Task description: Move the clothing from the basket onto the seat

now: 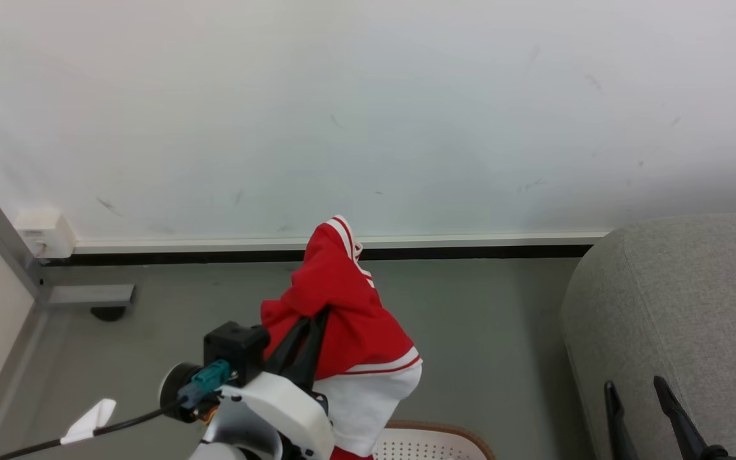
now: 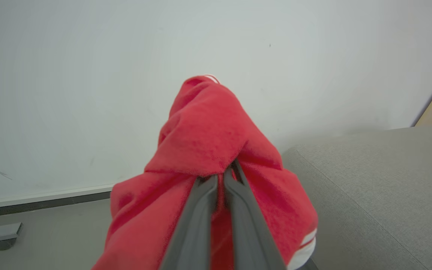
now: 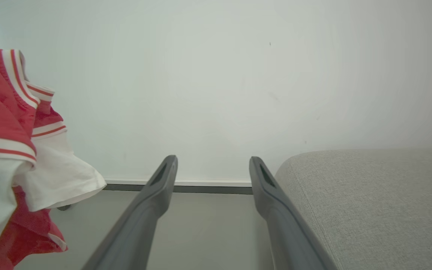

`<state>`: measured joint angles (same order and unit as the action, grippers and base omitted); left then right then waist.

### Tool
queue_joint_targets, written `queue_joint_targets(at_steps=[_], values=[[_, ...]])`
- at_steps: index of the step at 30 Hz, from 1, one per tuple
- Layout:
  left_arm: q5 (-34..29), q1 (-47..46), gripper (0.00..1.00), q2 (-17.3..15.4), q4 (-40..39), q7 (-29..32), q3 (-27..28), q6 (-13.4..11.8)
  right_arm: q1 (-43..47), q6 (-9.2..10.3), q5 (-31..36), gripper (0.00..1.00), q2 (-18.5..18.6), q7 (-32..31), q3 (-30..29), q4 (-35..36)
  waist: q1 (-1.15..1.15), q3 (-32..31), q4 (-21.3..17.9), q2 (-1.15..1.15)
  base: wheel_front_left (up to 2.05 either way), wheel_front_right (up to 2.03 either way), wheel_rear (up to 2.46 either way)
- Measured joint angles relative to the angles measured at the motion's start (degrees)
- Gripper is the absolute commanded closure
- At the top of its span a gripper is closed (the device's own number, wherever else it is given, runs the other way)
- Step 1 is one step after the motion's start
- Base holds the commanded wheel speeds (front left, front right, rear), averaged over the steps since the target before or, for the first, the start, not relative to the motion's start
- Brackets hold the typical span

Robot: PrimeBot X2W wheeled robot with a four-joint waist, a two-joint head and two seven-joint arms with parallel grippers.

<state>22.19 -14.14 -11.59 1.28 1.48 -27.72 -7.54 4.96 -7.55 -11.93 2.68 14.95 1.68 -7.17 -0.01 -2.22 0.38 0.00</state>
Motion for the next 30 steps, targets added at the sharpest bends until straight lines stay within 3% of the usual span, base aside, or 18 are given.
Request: queue_joint_targets(at_steps=[6, 16, 22, 30], values=[[-0.1, -0.1, 1.0, 0.1, -1.8, 1.3, -1.1, -0.1, -0.4, 0.0, 1.1, 0.0, 1.8, -2.7, 6.1, 3.9, 0.01, -0.2, 0.1, 0.0, 0.0, 0.0, 0.0], [-0.6, -1.8, 1.0, 1.7, -2.0, 2.4, -4.1, 0.6, -9.8, 0.0, -2.8, 0.0, 9.2, -10.9, 25.6, 4.7, 0.01, -0.2, 1.0, 0.0, 0.0, 0.0, 0.0], [-0.6, -2.3, 1.0, 2.2, -1.7, 2.8, -5.6, 1.3, -16.4, 0.0, -5.9, 0.0, 9.3, -11.3, 33.4, -1.8, 0.01, -0.5, 1.5, 0.0, 0.0, 0.0, 0.0], [-0.3, -2.9, 1.0, 2.9, -1.6, 4.0, -7.5, 2.7, -25.8, 0.0, -11.0, 0.0, 5.6, -7.8, 42.3, -16.1, 0.01, -0.8, 2.1, 0.0, 0.0, 0.0, 0.0]])
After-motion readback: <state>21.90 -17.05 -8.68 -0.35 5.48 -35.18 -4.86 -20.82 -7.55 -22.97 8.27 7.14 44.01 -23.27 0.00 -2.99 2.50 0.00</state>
